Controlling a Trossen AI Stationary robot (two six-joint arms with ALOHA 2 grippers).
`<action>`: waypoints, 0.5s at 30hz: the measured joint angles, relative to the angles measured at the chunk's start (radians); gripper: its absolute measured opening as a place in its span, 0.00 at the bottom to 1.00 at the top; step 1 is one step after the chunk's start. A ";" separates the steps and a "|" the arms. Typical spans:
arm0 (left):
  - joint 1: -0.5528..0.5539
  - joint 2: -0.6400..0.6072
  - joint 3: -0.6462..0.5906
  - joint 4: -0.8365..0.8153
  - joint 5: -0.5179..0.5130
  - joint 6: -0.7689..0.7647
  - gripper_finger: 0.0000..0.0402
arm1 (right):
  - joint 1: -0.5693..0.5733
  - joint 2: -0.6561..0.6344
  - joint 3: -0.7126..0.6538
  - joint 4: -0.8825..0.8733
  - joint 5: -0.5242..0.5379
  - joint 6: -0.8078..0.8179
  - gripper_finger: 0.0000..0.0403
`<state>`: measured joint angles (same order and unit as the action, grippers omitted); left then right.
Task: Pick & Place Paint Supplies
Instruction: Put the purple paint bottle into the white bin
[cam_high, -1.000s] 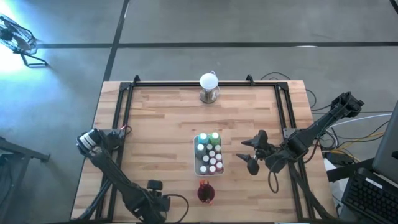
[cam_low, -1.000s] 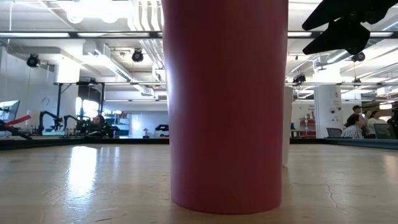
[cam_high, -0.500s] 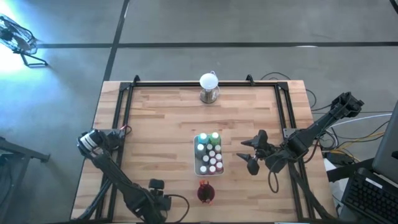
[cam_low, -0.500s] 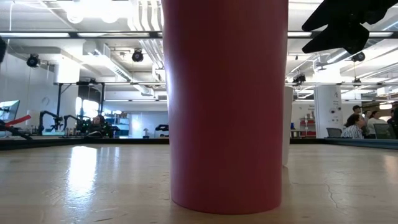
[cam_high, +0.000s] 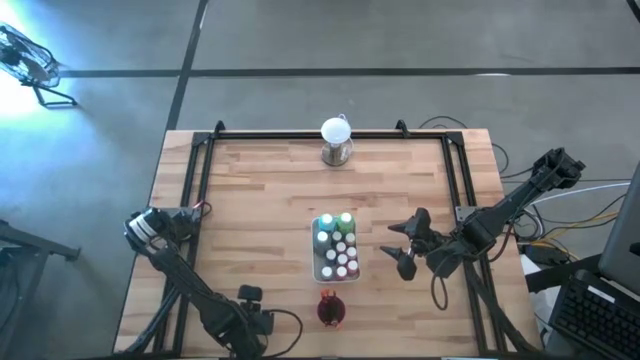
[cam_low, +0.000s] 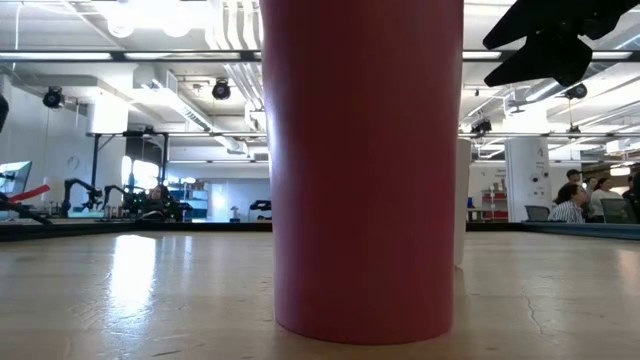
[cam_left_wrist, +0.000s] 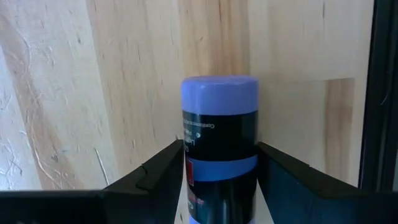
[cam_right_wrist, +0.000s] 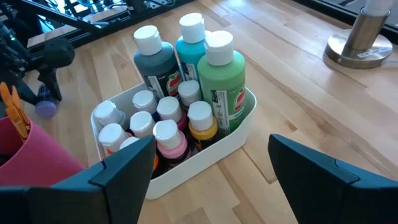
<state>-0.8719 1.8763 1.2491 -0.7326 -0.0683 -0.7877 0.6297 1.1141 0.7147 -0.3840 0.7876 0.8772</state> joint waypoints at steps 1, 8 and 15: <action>0.000 0.000 0.000 0.000 0.002 0.000 0.49 | 0.000 0.000 0.000 0.000 0.001 0.000 0.77; 0.000 0.000 0.000 0.000 0.008 -0.001 0.46 | 0.000 0.000 0.000 0.001 0.001 0.000 0.74; 0.000 0.000 0.002 -0.001 0.032 -0.002 0.39 | 0.000 0.000 0.000 0.001 0.000 0.000 0.68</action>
<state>-0.8719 1.8759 1.2509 -0.7340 -0.0364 -0.7898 0.6297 1.1141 0.7147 -0.3832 0.7879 0.8776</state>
